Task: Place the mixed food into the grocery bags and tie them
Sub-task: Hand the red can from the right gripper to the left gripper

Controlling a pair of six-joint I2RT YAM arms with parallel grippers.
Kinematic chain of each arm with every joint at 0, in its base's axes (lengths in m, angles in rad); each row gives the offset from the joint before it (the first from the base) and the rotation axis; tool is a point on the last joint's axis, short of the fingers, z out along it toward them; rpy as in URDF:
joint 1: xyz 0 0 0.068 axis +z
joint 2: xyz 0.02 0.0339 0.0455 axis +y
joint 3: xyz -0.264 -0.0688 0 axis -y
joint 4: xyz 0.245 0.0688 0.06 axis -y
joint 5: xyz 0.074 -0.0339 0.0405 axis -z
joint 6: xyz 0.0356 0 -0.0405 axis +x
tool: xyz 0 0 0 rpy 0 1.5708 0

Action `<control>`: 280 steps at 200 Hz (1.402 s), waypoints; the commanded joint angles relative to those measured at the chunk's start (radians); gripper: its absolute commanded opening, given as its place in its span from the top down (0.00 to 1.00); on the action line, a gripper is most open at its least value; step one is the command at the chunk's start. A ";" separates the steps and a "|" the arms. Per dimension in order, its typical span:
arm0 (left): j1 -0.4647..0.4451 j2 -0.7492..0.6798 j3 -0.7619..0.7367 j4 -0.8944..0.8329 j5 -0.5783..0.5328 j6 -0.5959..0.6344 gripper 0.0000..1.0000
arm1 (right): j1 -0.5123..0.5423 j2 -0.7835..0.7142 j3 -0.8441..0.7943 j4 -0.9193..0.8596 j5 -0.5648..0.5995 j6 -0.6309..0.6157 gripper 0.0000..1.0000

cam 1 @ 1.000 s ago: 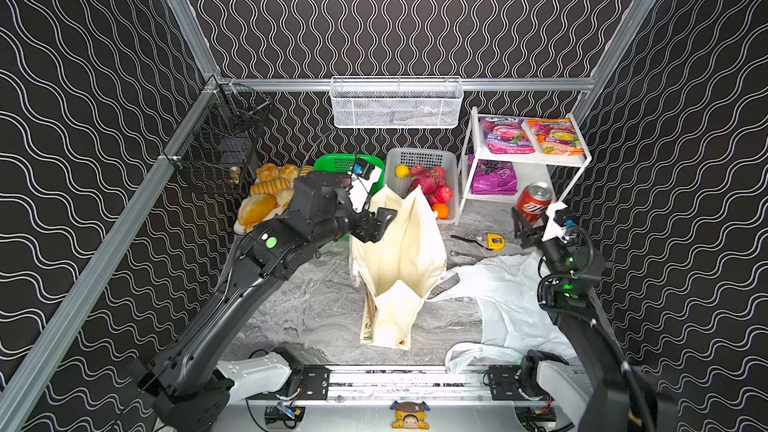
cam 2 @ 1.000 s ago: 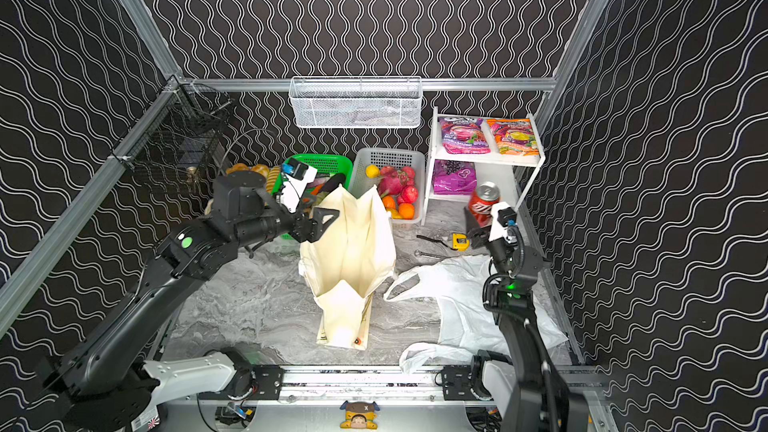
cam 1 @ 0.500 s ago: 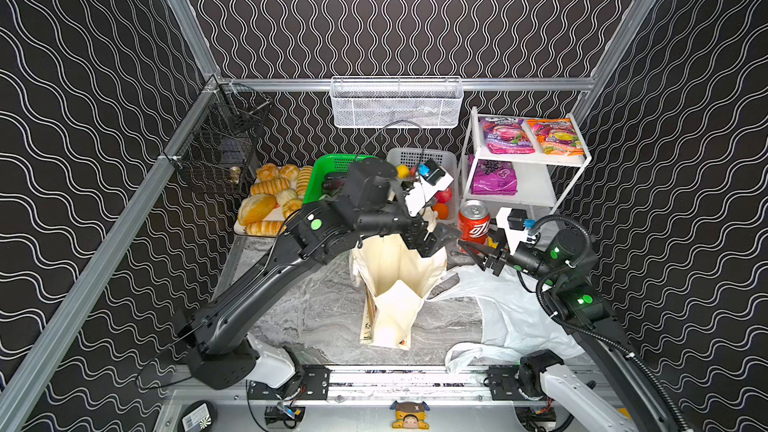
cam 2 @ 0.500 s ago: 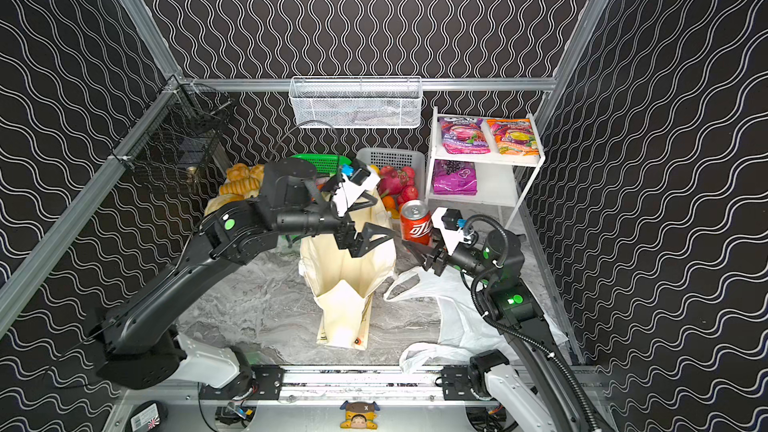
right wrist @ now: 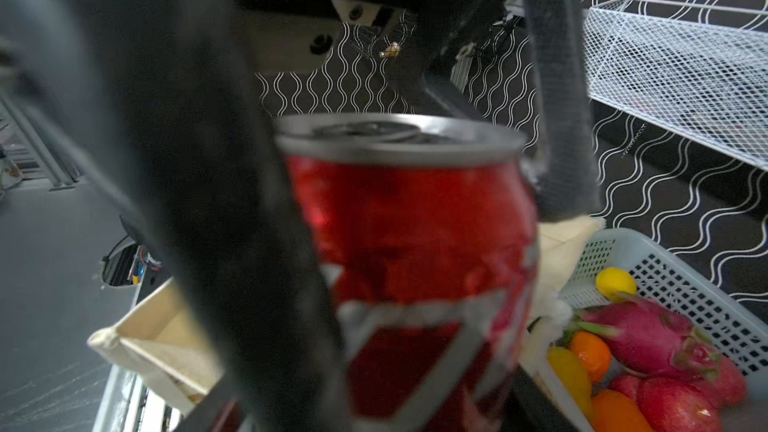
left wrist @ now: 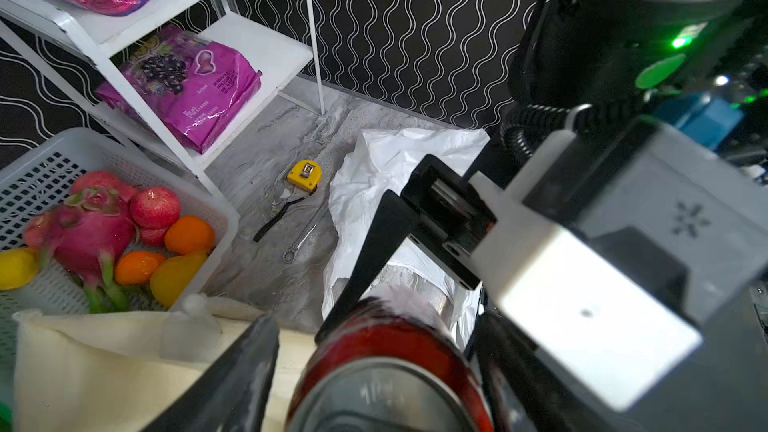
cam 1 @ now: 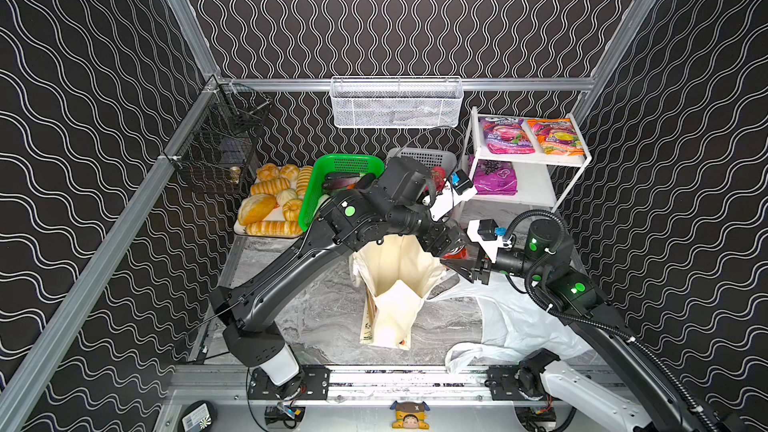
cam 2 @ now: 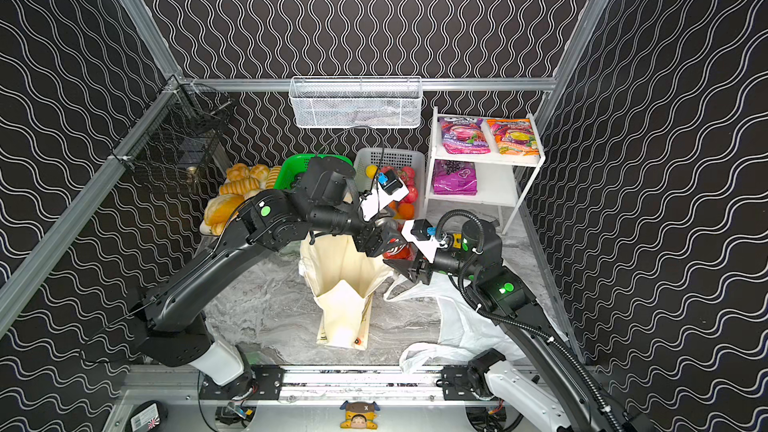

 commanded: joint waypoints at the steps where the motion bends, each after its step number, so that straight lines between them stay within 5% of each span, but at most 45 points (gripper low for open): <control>1: 0.004 -0.002 0.011 -0.054 -0.015 0.033 0.17 | 0.005 0.006 0.028 0.053 0.002 -0.065 0.63; 18: 0.004 0.000 0.024 -0.088 -0.022 0.042 0.11 | 0.005 0.011 0.034 0.045 0.006 -0.078 0.63; 39: 0.004 0.005 0.027 -0.111 -0.019 0.045 0.17 | 0.007 0.007 0.032 0.043 0.005 -0.092 0.63; 67: 0.004 0.015 0.030 -0.103 0.008 0.037 0.47 | 0.007 0.008 0.041 0.004 0.013 -0.103 0.60; 78: 0.004 0.012 0.025 -0.093 0.007 0.030 0.60 | 0.007 0.005 0.047 -0.011 0.018 -0.092 0.51; 126: 0.007 -0.074 -0.038 -0.011 -0.156 -0.028 0.73 | 0.007 -0.031 0.046 -0.058 0.070 0.189 0.09; 170: 0.020 -0.113 -0.039 -0.057 -0.404 -0.081 0.72 | 0.007 0.017 0.062 -0.123 0.223 0.557 0.03; 186: 0.043 -0.131 -0.082 -0.061 -0.480 -0.103 0.73 | 0.006 0.086 0.135 -0.206 0.352 0.722 0.11; 232: 0.129 -0.095 -0.147 -0.087 -0.449 -0.141 0.74 | 0.027 0.406 0.338 -0.402 0.330 0.842 0.19; 257: 0.138 -0.054 -0.171 -0.079 -0.387 -0.142 0.75 | 0.051 0.537 0.426 -0.454 0.342 0.828 0.36; 280: 0.138 -0.023 -0.205 -0.055 -0.399 -0.141 0.76 | 0.088 0.600 0.512 -0.500 0.417 0.828 0.73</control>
